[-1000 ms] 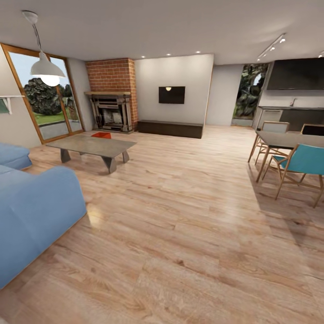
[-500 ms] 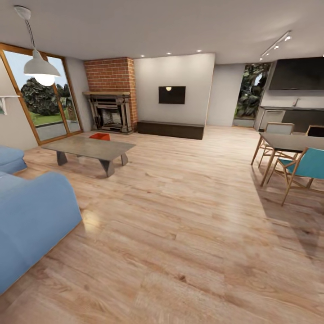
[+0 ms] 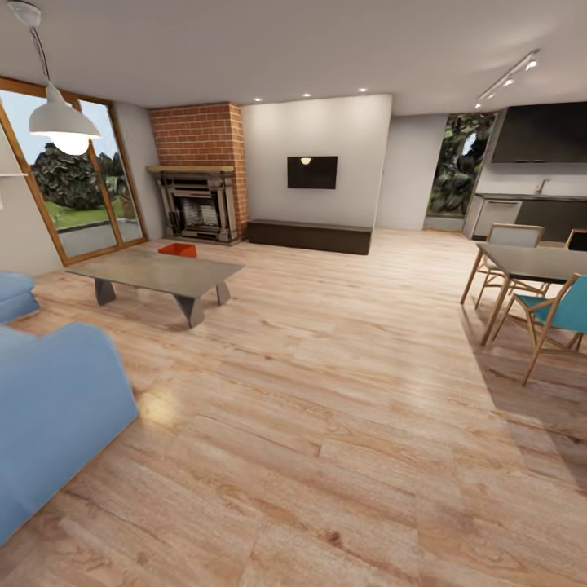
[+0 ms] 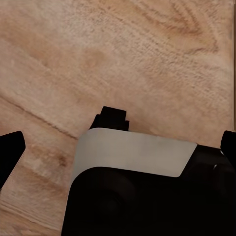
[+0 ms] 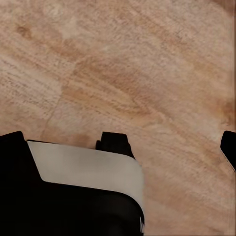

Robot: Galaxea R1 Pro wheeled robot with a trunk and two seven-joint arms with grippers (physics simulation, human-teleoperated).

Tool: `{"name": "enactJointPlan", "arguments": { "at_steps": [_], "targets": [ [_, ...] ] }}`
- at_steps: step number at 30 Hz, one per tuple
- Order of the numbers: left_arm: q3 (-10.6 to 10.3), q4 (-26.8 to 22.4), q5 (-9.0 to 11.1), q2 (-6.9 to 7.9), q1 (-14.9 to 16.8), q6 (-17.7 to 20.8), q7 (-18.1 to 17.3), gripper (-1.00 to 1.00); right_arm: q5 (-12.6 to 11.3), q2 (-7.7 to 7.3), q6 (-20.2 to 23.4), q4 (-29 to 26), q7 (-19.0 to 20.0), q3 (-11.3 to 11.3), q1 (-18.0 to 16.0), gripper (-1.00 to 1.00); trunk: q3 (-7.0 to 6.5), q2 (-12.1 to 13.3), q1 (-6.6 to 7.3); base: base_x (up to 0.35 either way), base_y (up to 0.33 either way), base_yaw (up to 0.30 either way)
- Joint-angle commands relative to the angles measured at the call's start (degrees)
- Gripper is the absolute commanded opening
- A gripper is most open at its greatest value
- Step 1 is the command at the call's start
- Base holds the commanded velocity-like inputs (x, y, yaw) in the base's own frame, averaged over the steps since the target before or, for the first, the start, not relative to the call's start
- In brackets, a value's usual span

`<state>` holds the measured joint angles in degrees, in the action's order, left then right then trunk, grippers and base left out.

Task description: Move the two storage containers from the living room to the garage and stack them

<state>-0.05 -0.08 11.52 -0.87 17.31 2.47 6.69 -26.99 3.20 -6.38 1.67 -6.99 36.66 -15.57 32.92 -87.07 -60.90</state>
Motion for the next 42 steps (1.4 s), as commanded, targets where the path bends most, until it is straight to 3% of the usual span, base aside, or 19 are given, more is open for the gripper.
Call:
{"name": "enactJointPlan", "arguments": {
  "at_steps": [1, 42],
  "targets": [
    [-0.04, -0.01, 0.35, -0.01, 0.02, 0.17, 0.16, 1.00, -0.52, 0.05, -0.30, 0.18, -0.04, 0.49, -0.07, 1.00, 0.05, -0.02, -0.03, 0.322, 0.000, 0.000],
    [-0.04, -0.01, 0.34, -0.10, 0.02, 0.17, 0.16, 1.00, -0.52, 0.07, -0.37, 0.18, -0.04, 0.43, -0.08, 1.00, 0.05, -0.02, -0.03, 0.322, 0.000, -0.020]
  ]
}}
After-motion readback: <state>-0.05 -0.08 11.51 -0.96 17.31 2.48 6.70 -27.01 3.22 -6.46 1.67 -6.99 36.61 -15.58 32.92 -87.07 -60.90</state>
